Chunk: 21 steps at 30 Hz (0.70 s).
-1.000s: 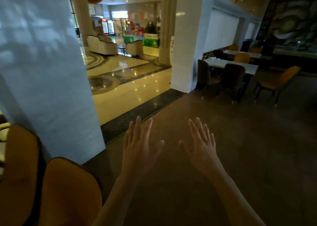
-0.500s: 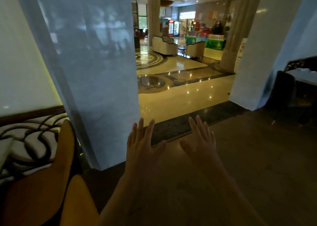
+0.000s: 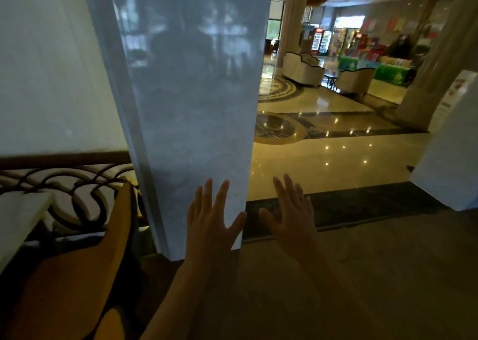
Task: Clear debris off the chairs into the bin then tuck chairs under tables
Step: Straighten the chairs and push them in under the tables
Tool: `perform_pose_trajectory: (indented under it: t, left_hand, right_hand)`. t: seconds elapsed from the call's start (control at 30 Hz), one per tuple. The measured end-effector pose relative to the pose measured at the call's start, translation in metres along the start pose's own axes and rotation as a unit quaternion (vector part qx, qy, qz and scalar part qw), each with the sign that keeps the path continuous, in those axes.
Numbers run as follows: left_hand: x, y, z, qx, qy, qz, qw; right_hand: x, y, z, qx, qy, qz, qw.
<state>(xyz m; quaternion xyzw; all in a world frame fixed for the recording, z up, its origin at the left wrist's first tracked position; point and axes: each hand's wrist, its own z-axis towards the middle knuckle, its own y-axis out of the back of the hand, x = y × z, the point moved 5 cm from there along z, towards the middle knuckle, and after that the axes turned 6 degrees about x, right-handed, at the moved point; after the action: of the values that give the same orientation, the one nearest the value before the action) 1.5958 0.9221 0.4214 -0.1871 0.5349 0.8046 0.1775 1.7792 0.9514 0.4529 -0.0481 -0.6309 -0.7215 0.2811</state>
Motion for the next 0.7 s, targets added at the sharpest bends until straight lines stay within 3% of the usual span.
perform_pose_trajectory:
  t: [0.2, 0.37, 0.53, 0.7]
  left_hand:
    - [0.080, 0.049, 0.031, -0.064, 0.096, 0.047, 0.992]
    - [0.168, 0.109, -0.011, -0.136, 0.236, 0.109, 0.956]
    - [0.227, 0.161, -0.101, -0.192, 0.409, 0.163, 0.877]
    - [0.223, 0.182, -0.183, -0.264, 0.546, 0.176, 0.775]
  right_hand:
    - [0.079, -0.060, 0.090, 0.059, 0.117, 0.010, 0.991]
    - [0.189, -0.122, 0.125, 0.149, 0.259, 0.060, 0.952]
    - [0.304, -0.189, 0.106, 0.227, 0.406, 0.102, 0.880]
    - [0.368, -0.240, 0.057, 0.302, 0.540, 0.114, 0.777]
